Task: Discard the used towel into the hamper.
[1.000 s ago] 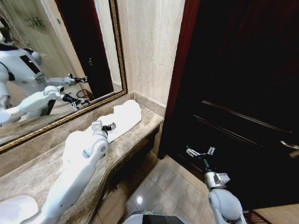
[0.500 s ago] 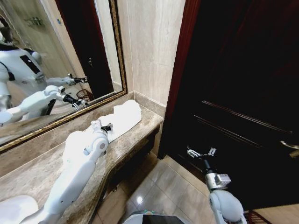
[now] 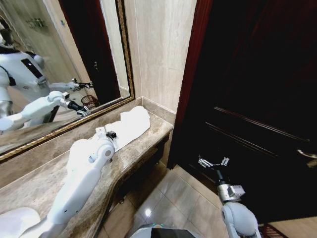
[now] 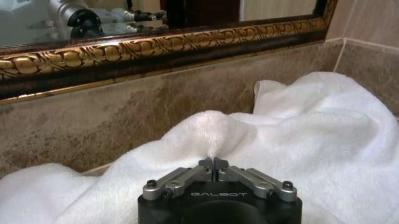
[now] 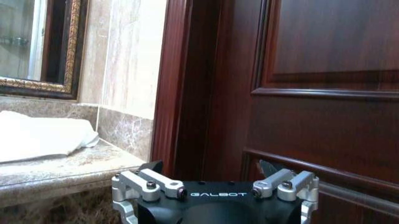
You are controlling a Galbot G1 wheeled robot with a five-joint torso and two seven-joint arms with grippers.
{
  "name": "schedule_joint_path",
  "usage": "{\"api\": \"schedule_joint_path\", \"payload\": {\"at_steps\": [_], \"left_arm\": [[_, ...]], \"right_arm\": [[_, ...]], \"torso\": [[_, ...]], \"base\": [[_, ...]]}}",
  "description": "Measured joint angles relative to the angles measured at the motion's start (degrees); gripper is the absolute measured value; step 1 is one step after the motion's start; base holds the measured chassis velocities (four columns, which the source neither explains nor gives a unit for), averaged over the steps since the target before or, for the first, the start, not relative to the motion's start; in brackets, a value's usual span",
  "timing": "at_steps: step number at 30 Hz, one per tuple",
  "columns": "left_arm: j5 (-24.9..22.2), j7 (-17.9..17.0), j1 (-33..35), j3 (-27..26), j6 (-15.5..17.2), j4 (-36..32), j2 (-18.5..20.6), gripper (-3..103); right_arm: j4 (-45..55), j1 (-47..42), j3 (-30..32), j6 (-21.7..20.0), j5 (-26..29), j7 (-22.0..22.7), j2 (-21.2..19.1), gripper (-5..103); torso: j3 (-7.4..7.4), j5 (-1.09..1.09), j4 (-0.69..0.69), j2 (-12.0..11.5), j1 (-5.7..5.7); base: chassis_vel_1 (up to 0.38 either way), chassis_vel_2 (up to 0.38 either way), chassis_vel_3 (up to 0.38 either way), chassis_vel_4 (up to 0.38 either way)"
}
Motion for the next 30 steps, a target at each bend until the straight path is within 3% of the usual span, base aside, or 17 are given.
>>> {"api": "schedule_joint_path", "payload": {"at_steps": [4, 12, 30], "left_arm": [[0.00, 0.22, -0.05, 0.00, -0.11, -0.12, 0.24, 0], [3.63, 4.38, 0.91, -0.26, -2.15, -0.81, 1.49, 0], [4.07, 5.45, 2.58, -1.75, -2.53, -3.56, 3.46, 0]], "right_arm": [[0.01, -0.09, 0.08, 0.12, 0.01, 0.00, 0.00, 100], [0.16, -0.15, 0.09, 0.23, 0.02, 0.00, 0.12, 100], [0.82, -0.38, 0.21, 0.34, 0.25, 0.03, 0.10, 100]], "torso": [[0.00, 0.00, 0.00, 0.00, 0.00], [0.18, 0.00, 0.00, 0.42, 0.21], [3.52, 0.00, 0.00, 6.48, 2.95]], "base": [[0.000, 0.000, 0.000, 0.000], [0.000, 0.000, 0.000, 0.000], [0.000, 0.000, 0.000, 0.000]]}}
